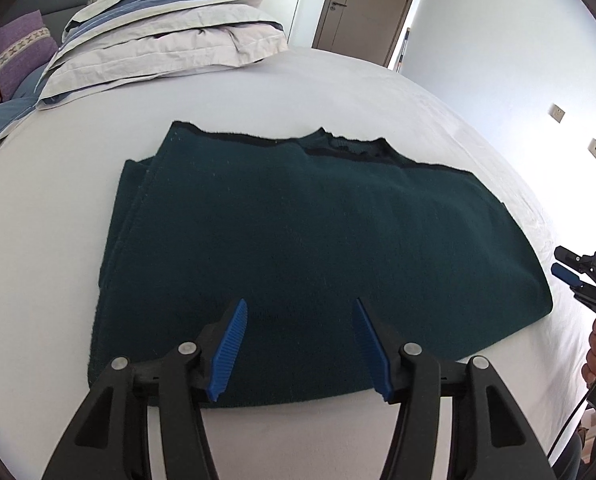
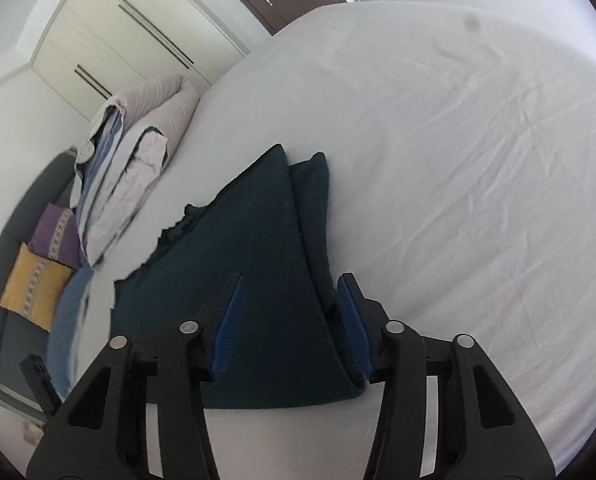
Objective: Fold small clothes
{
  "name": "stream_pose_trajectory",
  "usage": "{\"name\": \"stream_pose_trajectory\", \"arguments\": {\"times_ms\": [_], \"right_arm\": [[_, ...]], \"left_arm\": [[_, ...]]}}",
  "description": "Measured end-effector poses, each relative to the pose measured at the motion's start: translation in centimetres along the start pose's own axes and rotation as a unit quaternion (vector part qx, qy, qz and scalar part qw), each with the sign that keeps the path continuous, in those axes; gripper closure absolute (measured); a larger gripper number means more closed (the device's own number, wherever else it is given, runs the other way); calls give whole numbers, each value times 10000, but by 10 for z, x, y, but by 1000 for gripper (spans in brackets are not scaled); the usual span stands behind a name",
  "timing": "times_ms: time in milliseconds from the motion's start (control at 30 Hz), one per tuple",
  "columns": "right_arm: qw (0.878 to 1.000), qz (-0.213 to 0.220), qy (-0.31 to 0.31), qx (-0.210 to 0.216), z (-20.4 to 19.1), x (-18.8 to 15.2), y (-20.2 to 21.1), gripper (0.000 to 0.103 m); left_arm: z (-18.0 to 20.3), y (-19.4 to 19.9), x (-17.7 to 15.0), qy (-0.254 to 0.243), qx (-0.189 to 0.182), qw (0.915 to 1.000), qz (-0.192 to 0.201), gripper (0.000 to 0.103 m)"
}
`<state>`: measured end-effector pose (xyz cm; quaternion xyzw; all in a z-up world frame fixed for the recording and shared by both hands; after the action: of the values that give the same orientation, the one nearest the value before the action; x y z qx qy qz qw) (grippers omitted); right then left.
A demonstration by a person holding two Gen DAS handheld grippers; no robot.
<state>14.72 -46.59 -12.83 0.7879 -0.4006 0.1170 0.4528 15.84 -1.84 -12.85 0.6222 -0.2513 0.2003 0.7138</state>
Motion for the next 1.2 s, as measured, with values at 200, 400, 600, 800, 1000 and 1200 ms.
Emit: {"name": "stream_pose_trajectory", "arguments": {"times_ms": [200,400,600,800,1000,1200], "right_arm": [[9970,-472,345,-504,-1,-38,-12,74],[9947,-288,527,-835,0,-50,0,95],[9888,-360,939,-1100,-9,-58,2,99],[9900,-377,891,-1027,-5,-65,14,100],[9925,-408,675,-935,9,-82,17,100],[9922,-567,677,-880,13,-76,9,98]], "left_arm": [[-14,-2,-8,202,72,9998,-43,44],[-25,-1,-9,267,140,9995,-54,44],[-24,-6,-11,190,160,9996,-151,44],[-28,-8,-12,198,167,9996,-150,44],[-32,-10,-13,187,182,9995,-154,44],[-35,-12,-15,156,209,9995,-177,44]]}}
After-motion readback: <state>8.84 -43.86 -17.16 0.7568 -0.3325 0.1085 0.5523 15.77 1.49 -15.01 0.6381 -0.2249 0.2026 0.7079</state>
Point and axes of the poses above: each gripper's, at about its wrist camera, not at the fingertips, and y roughly against the way its jaws point, z to its right, x to its top, the point moved 2 cm from there along -y, roughly the way its jaws point, and after that the axes turned 9 degrees about x, right-handed, at the moved point
